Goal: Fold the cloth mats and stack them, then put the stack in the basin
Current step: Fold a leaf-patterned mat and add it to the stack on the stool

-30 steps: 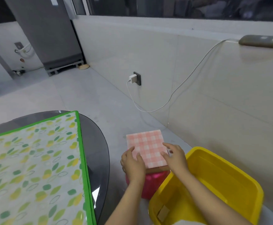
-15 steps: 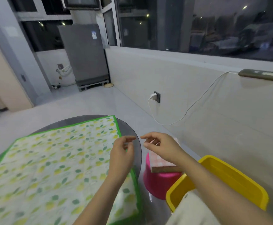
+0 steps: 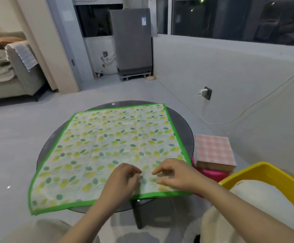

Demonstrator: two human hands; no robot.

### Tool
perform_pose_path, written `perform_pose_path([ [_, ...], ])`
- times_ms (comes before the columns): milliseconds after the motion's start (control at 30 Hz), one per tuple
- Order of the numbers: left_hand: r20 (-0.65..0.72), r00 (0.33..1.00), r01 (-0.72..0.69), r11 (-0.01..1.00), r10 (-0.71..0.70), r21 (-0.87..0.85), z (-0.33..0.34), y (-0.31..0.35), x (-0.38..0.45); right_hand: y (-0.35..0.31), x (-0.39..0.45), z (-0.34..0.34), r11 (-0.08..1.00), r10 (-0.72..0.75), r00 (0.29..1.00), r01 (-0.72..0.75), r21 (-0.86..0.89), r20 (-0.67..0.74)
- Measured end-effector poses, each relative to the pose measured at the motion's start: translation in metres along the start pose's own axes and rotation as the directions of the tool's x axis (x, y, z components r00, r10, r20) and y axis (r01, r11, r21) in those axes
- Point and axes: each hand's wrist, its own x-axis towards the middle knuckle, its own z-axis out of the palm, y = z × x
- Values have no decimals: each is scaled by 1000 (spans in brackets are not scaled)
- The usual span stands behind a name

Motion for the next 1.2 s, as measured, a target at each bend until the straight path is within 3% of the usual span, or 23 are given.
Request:
perform_pose_path([
  [167, 26, 999, -20, 998, 22, -64, -6, -13, -17, -1, -3, 15, 994, -39, 996, 47, -102, 76],
  [433, 225, 973, -37, 997, 52, -70, -17, -19, -28, -1, -7, 28, 993, -83, 997, 83, -88, 8],
  [867, 231, 971, -39, 997, 52, -64, -18, -17, -29, -6, -8, 22, 1000, 21, 999, -22, 22, 40],
  [1100, 186, 982, 68, 988, -42, -136, -20, -13, -27, -9, -7, 21, 999, 34, 998, -35, 7, 48],
  [1200, 164, 986, 24, 998, -16, -53, -21, -7, -26, -11, -7, 20, 999, 30, 999, -30, 17, 22],
])
